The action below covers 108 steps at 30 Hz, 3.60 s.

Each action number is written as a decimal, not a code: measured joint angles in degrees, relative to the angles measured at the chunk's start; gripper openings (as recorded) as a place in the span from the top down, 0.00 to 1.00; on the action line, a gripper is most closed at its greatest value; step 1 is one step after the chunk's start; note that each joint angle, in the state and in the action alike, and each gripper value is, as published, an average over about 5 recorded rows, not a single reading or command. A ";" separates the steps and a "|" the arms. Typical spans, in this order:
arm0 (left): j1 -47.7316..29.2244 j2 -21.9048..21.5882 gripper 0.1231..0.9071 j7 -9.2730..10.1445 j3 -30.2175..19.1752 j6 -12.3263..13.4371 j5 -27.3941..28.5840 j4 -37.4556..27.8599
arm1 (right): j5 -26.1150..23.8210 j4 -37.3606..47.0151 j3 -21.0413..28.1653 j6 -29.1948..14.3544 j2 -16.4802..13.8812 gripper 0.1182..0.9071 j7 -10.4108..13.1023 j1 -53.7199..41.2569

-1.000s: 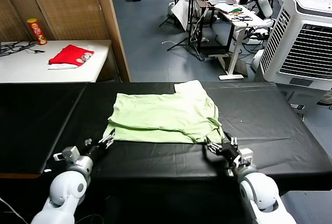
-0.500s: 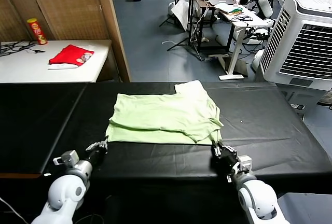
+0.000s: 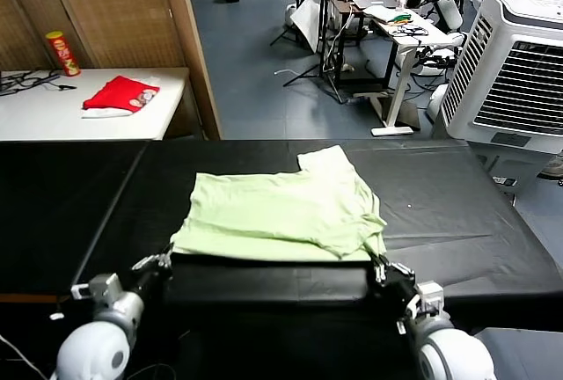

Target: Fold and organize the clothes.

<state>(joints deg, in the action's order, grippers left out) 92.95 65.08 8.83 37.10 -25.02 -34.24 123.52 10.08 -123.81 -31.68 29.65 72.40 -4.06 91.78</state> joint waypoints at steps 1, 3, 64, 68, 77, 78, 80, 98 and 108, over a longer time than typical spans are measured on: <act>0.78 -0.06 1.00 0.03 0.28 -0.13 0.08 0.49 | -0.14 -0.49 -0.16 0.15 -0.04 0.85 -0.10 0.50; 2.08 -0.16 0.99 0.06 0.77 -0.51 0.19 1.35 | -0.30 -1.51 -0.52 0.37 -0.21 0.72 -0.20 1.45; -52.20 -3.98 0.14 1.16 -20.28 -15.77 -13.84 -42.58 | 9.31 67.63 18.89 1.26 4.50 0.14 2.30 -69.32; -52.45 -3.85 0.19 0.69 -20.34 -15.57 -13.42 -43.25 | 8.73 71.14 18.88 0.78 5.32 0.19 0.99 -70.66; -52.41 -3.73 0.73 -1.22 -20.32 -14.63 -11.87 -44.09 | 7.88 74.11 18.64 -0.21 6.41 0.77 -0.57 -71.37; -52.40 -3.70 0.80 -1.32 -20.33 -14.63 -11.74 -44.10 | 7.89 74.26 18.54 -0.30 6.50 0.82 -0.66 -71.38; -52.37 -3.66 0.91 -1.49 -20.39 -14.64 -11.50 -44.03 | 7.90 74.38 18.35 -0.74 6.64 0.94 -0.86 -71.30; -47.51 -5.79 0.99 -1.06 -16.79 -13.72 -11.17 -33.70 | 16.57 51.42 17.32 -4.09 -0.68 0.99 0.82 -60.26; -35.50 -8.77 0.99 0.55 -11.32 -13.89 -12.85 -18.48 | 20.46 31.11 13.57 -0.60 -9.32 0.99 3.08 -46.29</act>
<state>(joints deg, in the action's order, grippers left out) 57.45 56.31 9.38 25.78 -38.92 -47.09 105.05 30.55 -92.70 -18.11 29.05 63.08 -0.98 45.49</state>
